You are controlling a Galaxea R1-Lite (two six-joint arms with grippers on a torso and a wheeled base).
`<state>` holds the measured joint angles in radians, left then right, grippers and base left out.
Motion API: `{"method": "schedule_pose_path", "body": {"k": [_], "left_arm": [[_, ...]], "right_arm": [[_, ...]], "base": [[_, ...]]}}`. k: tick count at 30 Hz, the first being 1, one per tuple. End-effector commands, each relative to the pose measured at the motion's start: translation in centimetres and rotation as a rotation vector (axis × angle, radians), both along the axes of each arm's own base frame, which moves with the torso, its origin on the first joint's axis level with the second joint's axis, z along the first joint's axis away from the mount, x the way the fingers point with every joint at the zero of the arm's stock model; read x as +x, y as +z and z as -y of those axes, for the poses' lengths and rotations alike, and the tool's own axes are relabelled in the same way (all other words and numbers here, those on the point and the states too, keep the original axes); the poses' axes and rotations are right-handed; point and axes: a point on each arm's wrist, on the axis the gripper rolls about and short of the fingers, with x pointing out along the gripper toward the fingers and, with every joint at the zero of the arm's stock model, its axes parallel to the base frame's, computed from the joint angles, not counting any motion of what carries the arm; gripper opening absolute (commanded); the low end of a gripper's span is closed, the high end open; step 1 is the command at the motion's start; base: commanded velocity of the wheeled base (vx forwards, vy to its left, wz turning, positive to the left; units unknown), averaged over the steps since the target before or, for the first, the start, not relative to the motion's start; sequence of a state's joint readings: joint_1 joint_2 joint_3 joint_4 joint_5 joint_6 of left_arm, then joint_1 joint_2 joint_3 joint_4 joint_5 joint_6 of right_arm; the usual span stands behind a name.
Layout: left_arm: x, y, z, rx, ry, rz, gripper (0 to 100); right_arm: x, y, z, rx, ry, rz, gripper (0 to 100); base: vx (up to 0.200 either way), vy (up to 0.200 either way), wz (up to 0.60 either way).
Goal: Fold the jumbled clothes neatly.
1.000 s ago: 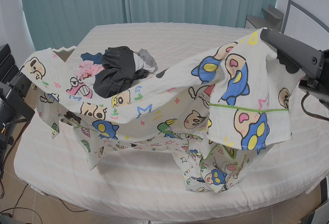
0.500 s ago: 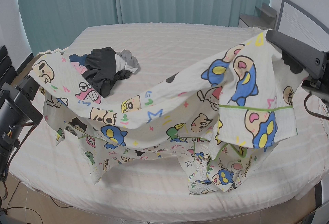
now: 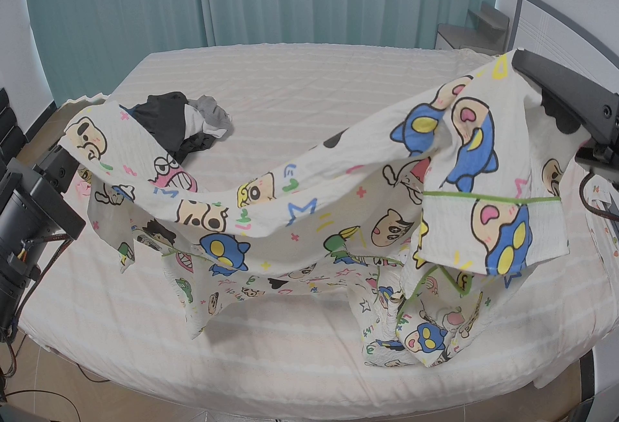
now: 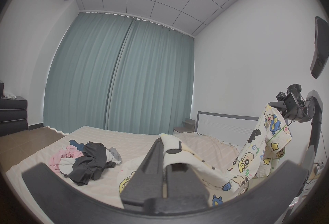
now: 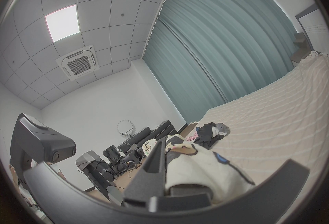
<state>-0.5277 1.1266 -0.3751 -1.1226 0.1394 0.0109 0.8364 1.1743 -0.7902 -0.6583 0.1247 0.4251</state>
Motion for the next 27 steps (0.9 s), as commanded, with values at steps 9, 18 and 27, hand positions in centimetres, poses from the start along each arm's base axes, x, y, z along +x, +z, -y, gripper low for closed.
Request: {"method": "schedule_pose_path", "body": {"k": [9,18,27], "left_arm": [[-0.07,-0.05,0.09,0.001,-0.008,-0.001,0],[-0.12,-0.29,0.11,0.003,-0.011,-0.008,0],[-0.19,-0.39,0.07,0.005,-0.011,-0.011,0]], "right_arm": [[-0.17,0.07,0.24,0.006,-0.002,0.003,0],[-0.25,-0.3,0.47,-0.002,-0.007,-0.001,0],[-0.34,-0.23,0.58,0.001,-0.007,0.002,0]], "base": [[0.0,-0.2,0.0],[0.0,0.0,0.0],[-0.067,0.0,0.0]]}}
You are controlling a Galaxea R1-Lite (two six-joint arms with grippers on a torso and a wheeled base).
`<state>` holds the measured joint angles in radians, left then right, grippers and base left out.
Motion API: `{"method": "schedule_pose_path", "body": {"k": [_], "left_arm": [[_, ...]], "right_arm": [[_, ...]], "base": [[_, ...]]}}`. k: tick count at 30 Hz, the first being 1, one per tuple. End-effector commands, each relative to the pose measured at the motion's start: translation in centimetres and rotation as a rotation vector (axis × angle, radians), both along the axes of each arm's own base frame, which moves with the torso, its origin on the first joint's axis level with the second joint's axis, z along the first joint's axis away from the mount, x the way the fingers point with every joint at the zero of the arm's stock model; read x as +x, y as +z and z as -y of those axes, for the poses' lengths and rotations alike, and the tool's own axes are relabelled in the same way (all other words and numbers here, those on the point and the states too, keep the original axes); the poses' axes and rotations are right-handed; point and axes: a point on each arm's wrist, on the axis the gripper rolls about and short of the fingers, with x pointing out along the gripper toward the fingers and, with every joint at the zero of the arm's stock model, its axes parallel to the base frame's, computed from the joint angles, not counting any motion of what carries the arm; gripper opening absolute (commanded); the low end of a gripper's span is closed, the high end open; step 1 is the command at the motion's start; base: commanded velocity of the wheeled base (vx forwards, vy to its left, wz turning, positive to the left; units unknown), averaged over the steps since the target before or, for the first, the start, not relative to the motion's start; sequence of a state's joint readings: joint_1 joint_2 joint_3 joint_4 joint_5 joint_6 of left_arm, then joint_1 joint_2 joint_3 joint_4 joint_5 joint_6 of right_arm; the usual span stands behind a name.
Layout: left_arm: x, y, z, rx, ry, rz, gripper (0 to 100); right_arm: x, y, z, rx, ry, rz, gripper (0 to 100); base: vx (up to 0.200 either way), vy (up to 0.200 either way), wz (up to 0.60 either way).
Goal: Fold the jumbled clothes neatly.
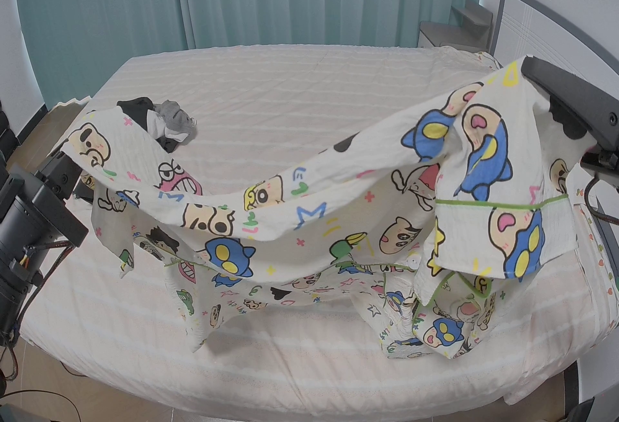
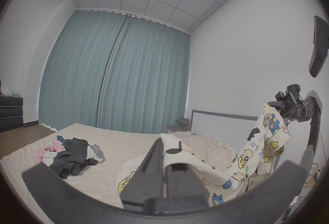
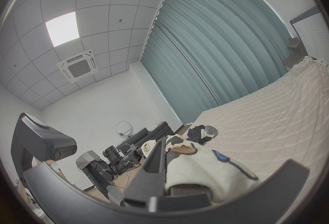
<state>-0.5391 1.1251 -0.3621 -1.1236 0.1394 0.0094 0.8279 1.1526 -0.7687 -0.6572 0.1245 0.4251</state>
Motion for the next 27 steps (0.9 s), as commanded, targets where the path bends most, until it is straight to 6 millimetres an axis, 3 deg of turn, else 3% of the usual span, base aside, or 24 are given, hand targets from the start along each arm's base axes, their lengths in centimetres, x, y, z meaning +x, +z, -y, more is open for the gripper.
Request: {"method": "schedule_pose_path", "body": {"k": [1,18,27], "left_arm": [[0.0,-0.1,0.0,0.001,0.001,-0.002,0],[-0.2,-0.7,-0.1,0.013,0.0,-0.018,0],[-0.7,-1.5,-0.4,0.017,-0.001,-0.037,0]], "right_arm": [[-0.1,0.1,0.1,0.003,0.002,0.003,0],[-0.8,0.2,0.8,0.015,0.0,0.014,0],[-1.1,-0.3,1.2,-0.004,-0.006,0.006,0]], "base": [[-0.2,0.0,0.0],[-0.2,0.0,0.0],[0.0,0.0,0.0]]}}
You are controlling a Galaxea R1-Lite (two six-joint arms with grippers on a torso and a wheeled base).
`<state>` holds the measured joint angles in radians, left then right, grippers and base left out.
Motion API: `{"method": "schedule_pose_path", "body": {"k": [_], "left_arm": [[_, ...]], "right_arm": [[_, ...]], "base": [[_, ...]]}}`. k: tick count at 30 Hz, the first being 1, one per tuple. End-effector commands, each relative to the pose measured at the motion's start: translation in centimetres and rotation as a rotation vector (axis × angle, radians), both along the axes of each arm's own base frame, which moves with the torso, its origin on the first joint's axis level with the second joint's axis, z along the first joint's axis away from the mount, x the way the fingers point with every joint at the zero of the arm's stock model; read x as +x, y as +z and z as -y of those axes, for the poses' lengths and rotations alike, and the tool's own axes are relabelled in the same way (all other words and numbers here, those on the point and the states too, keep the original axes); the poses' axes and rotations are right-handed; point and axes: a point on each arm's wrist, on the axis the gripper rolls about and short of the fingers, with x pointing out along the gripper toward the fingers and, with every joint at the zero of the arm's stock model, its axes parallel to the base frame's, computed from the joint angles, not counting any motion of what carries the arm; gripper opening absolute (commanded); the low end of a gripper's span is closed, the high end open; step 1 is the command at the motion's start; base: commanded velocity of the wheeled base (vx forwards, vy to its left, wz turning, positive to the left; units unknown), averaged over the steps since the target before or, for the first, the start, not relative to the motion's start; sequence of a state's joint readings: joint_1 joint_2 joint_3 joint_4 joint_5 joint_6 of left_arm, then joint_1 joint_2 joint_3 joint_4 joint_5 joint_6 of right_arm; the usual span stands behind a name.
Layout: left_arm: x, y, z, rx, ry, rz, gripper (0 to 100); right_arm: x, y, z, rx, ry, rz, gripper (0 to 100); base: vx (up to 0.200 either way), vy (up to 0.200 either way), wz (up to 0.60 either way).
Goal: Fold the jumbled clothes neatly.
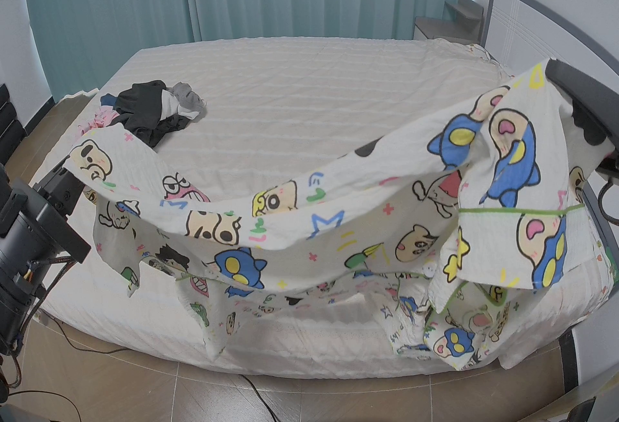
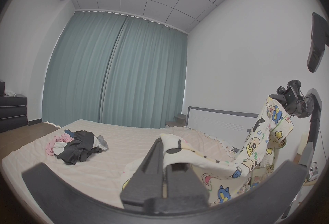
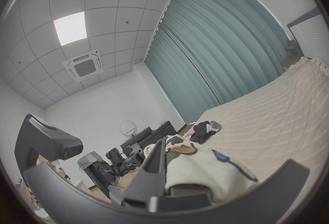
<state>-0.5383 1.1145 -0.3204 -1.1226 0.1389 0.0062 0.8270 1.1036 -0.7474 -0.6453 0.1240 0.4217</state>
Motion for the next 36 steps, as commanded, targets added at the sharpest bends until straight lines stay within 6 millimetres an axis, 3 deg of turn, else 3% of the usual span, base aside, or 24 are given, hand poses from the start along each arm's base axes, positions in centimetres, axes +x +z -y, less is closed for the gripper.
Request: {"method": "schedule_pose_path", "body": {"k": [1,9,13,21,25,33,36], "left_arm": [[-0.5,-0.8,-0.3,0.01,0.0,-0.019,0],[-0.8,-3.6,-0.5,0.064,0.0,-0.113,0],[-0.8,-4.2,-0.5,0.077,0.001,-0.136,0],[1.3,-6.4,0.7,0.112,-0.004,-0.273,0],[2.0,-6.3,1.1,0.096,-0.005,-0.289,0],[3.5,-4.3,1.9,0.056,0.001,-0.23,0],[4.1,-4.1,2.2,0.051,0.028,-0.232,0]], "right_arm": [[-0.1,-0.6,0.2,-0.022,-0.007,-0.015,0],[1.1,-4.4,0.8,-0.122,-0.031,-0.112,0],[1.6,-5.3,1.0,-0.147,-0.035,-0.141,0],[3.6,-7.3,1.0,-0.204,-0.061,-0.218,0],[4.5,-7.7,0.9,-0.216,-0.075,-0.24,0],[5.6,-7.5,0.9,-0.206,-0.098,-0.203,0],[6.3,-7.0,0.7,-0.199,-0.107,-0.19,0]], "base": [[0.0,0.0,0.0],[0.0,0.0,0.0],[0.0,0.0,0.0],[0.0,0.0,0.0],[0.0,0.0,0.0],[0.0,0.0,0.0],[0.2,0.0,0.0]]}}
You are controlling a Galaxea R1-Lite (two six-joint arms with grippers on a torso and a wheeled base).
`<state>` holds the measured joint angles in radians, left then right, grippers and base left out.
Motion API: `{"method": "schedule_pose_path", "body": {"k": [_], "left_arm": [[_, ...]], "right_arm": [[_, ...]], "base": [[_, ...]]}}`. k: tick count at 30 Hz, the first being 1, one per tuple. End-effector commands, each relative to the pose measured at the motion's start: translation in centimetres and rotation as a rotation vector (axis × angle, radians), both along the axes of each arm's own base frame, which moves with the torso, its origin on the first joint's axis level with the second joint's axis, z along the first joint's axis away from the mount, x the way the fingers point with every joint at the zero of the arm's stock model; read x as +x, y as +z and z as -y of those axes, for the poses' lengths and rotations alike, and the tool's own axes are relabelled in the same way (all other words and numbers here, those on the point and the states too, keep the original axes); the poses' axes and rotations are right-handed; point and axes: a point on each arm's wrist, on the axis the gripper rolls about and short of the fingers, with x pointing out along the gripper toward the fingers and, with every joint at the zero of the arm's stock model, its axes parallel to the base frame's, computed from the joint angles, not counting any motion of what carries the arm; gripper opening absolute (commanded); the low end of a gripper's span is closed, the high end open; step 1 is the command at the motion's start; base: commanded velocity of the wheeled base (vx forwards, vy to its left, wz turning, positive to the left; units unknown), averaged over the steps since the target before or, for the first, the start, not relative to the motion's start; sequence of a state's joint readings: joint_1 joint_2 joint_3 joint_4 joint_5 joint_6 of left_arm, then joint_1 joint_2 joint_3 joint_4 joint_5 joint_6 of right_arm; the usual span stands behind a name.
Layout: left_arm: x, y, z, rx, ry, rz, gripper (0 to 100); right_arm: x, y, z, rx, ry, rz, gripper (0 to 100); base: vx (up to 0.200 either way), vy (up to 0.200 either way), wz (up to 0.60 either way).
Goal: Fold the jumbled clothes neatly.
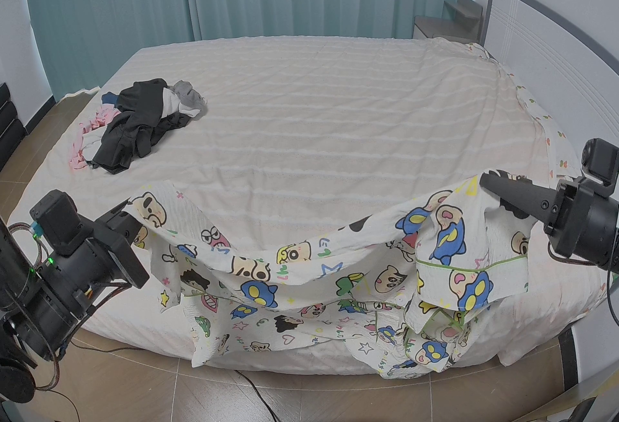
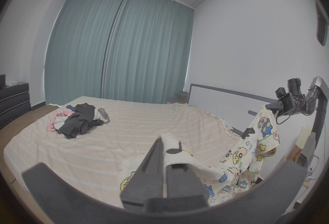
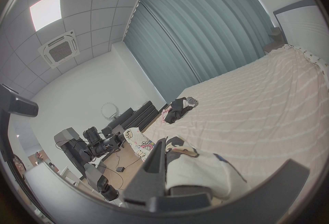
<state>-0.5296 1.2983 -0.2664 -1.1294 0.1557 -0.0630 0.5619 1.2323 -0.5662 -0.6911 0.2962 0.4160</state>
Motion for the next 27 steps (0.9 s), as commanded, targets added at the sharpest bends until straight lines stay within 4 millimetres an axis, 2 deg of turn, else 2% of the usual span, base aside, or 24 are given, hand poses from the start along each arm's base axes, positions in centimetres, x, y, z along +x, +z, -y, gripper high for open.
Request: {"method": "schedule_pose_path", "body": {"k": [1,5,14,21,22,24,25,27], "left_arm": [[1.3,0.1,0.7,0.003,0.026,-0.01,0],[1.9,0.2,1.0,0.005,0.035,-0.014,0],[4.5,0.1,2.4,0.015,0.039,-0.031,0],[7.6,-2.0,3.6,0.057,0.058,-0.106,0],[8.8,-2.6,3.8,0.063,0.073,-0.125,0],[9.2,-2.8,3.8,0.067,0.079,-0.131,0],[10.3,-3.5,4.0,0.069,0.093,-0.152,0],[11.2,-4.1,4.2,0.057,0.1,-0.172,0]], "right_arm": [[1.4,0.0,-0.3,-0.009,-0.022,-0.011,0],[2.2,0.1,-0.3,-0.014,-0.042,-0.009,0],[5.1,-0.7,0.1,-0.067,-0.114,-0.02,0],[7.4,-2.3,0.7,-0.089,-0.117,-0.045,0],[8.4,-2.9,0.8,-0.093,-0.13,-0.054,0],[8.8,-3.2,0.8,-0.095,-0.136,-0.06,0],[9.8,-4.0,0.8,-0.099,-0.15,-0.068,0],[10.6,-4.7,0.8,-0.098,-0.159,-0.071,0]], "base": [[0.2,0.0,0.0],[0.2,0.0,0.0],[0.2,0.0,0.0],[0.2,0.0,0.0],[0.2,0.0,0.0],[0.2,0.0,0.0],[0.2,0.0,0.0],[0.2,0.0,0.0]]}}
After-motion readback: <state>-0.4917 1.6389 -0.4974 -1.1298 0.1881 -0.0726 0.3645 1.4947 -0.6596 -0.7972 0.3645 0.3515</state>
